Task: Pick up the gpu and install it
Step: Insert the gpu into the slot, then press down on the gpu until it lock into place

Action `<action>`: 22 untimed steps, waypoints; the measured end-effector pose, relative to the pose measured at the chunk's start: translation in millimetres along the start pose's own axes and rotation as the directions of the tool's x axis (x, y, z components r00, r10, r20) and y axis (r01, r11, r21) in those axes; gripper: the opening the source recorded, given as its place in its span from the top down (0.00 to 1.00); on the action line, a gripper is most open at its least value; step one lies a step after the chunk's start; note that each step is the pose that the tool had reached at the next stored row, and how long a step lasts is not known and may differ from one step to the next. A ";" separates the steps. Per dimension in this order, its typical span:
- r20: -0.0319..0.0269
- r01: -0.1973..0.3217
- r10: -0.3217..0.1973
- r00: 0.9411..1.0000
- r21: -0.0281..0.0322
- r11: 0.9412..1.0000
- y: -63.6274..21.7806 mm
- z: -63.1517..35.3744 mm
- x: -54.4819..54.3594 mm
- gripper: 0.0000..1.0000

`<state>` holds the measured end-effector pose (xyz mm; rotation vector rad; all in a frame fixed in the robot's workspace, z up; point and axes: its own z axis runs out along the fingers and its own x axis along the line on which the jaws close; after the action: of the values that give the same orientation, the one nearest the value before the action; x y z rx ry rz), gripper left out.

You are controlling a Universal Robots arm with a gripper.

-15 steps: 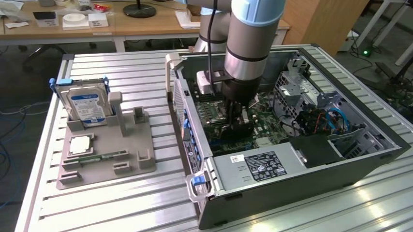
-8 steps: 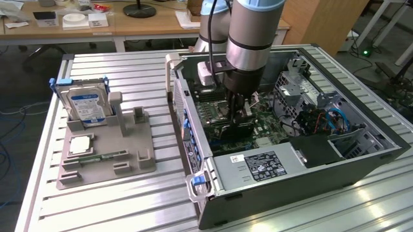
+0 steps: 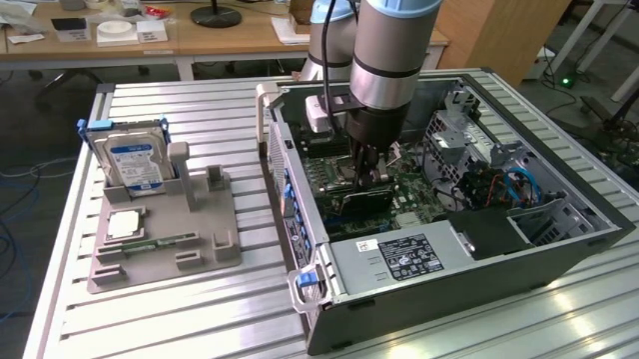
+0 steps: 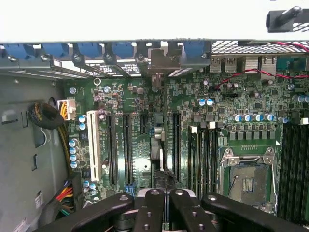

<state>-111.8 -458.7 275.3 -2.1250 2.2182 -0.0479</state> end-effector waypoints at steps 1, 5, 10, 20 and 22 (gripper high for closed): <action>0.000 0.000 0.000 1.000 0.000 1.000 0.0 0.0 0.0 0.90; 0.000 0.000 0.000 1.000 0.000 1.000 0.0 0.0 0.0 0.90; 0.000 0.000 0.000 1.000 0.000 1.000 0.0 0.0 0.0 0.90; -0.002 -0.001 0.001 1.000 -0.050 0.999 1.0 -0.3 0.3 0.90; -0.005 0.002 -0.002 1.000 -0.072 0.997 1.1 -0.3 0.3 0.90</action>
<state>-112.9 -459.0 275.5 -2.1652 2.2540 0.0278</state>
